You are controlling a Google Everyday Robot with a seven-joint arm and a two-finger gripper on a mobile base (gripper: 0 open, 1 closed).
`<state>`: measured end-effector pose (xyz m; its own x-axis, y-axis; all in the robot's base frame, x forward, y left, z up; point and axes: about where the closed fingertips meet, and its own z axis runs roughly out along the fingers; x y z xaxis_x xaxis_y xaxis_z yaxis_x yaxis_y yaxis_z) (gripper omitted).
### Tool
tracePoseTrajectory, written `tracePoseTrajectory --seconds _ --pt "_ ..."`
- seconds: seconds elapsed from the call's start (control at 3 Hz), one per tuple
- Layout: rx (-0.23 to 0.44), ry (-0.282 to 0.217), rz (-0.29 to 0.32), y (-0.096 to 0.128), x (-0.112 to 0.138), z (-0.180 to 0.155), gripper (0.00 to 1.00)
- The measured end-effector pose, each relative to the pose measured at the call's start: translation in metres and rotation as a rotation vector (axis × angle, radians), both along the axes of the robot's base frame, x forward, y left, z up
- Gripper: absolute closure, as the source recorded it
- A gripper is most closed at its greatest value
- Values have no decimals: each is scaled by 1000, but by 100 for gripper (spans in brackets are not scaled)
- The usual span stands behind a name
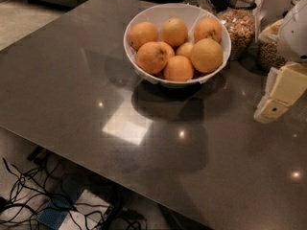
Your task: Pick orange from white bowl
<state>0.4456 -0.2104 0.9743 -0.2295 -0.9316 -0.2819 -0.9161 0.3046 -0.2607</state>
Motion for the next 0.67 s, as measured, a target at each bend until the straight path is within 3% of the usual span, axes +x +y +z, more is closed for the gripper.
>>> tracePoseTrajectory --seconds 0.67 --pt "177 -140 -47 26 60 -6 0"
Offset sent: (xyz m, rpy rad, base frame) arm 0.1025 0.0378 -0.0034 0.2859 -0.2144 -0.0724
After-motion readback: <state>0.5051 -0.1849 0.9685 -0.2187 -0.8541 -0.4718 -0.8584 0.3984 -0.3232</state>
